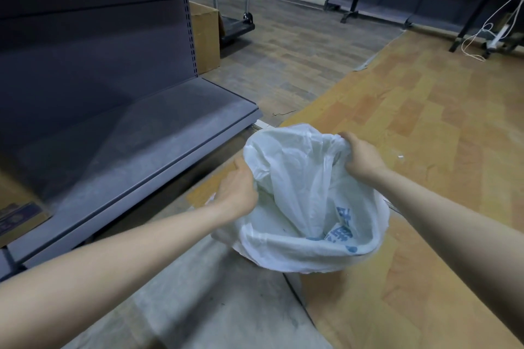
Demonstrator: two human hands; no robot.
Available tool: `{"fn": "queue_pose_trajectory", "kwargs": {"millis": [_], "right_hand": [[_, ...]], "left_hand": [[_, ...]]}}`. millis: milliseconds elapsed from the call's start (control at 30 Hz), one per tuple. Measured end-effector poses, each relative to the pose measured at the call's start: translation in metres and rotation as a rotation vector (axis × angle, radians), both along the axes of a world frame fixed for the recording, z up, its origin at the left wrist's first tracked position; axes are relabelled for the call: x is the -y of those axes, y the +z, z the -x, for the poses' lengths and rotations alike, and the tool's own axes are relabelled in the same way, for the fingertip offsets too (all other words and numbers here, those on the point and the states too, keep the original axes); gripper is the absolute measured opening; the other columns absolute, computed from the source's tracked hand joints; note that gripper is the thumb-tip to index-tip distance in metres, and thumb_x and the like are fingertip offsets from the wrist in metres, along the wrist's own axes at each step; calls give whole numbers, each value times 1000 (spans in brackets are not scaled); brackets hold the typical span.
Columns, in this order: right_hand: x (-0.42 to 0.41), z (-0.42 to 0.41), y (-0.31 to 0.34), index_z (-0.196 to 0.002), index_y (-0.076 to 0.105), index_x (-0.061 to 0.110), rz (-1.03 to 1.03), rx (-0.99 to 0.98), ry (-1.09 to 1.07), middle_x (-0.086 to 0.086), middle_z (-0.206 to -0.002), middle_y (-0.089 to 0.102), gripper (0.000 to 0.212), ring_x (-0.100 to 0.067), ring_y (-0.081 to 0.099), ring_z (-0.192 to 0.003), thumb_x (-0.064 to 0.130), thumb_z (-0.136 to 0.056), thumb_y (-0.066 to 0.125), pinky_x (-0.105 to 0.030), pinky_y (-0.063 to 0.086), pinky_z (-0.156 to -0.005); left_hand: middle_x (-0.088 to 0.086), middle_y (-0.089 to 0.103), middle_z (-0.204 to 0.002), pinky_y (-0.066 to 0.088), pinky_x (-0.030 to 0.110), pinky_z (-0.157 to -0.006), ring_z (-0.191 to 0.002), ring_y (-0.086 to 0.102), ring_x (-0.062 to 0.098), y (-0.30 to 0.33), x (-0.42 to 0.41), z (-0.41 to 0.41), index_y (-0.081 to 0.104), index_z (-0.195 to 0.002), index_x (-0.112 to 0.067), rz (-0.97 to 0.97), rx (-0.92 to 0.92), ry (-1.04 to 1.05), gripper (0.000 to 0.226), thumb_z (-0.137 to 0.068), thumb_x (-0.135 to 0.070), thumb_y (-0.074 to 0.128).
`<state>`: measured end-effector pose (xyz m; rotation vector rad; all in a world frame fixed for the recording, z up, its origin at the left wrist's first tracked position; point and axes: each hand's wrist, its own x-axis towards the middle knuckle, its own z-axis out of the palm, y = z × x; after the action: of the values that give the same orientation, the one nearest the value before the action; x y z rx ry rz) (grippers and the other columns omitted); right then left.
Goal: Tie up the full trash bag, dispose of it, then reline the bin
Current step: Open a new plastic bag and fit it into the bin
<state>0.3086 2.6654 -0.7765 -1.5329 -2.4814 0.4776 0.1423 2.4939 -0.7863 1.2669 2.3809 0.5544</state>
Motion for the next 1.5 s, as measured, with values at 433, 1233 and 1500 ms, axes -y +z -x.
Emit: {"fn": "queue_pose_trajectory", "kwargs": {"millis": [433, 1233, 1500], "right_hand": [[-2, -11, -15, -96, 37, 6, 51, 189, -87, -13, -88, 48, 12, -30, 47, -79, 6, -90, 46, -31, 32, -52], [12, -6, 12, -113, 40, -1, 334, 338, -295, -16, -63, 57, 27, -27, 60, -47, -2, -86, 47, -28, 47, -35], [-2, -16, -5, -121, 43, 1, 110, -5, -365, -17, -95, 55, 33, -32, 50, -81, 2, -87, 42, -33, 38, -66]], "left_hand": [[13, -10, -157, 33, 47, -105, -139, 22, 35, 6, -7, 15, -2, -150, -22, -47, -173, -94, 86, -89, -44, 55], [4, 32, -115, 48, 34, -69, -77, 58, 30, -18, -20, 46, 48, -116, -7, 5, 26, -69, 40, -89, -34, 57], [1, 56, -90, 36, 30, -58, -79, 57, 28, -5, 12, 9, 27, -125, -21, 29, -184, -120, 62, -85, -65, 45]]}}
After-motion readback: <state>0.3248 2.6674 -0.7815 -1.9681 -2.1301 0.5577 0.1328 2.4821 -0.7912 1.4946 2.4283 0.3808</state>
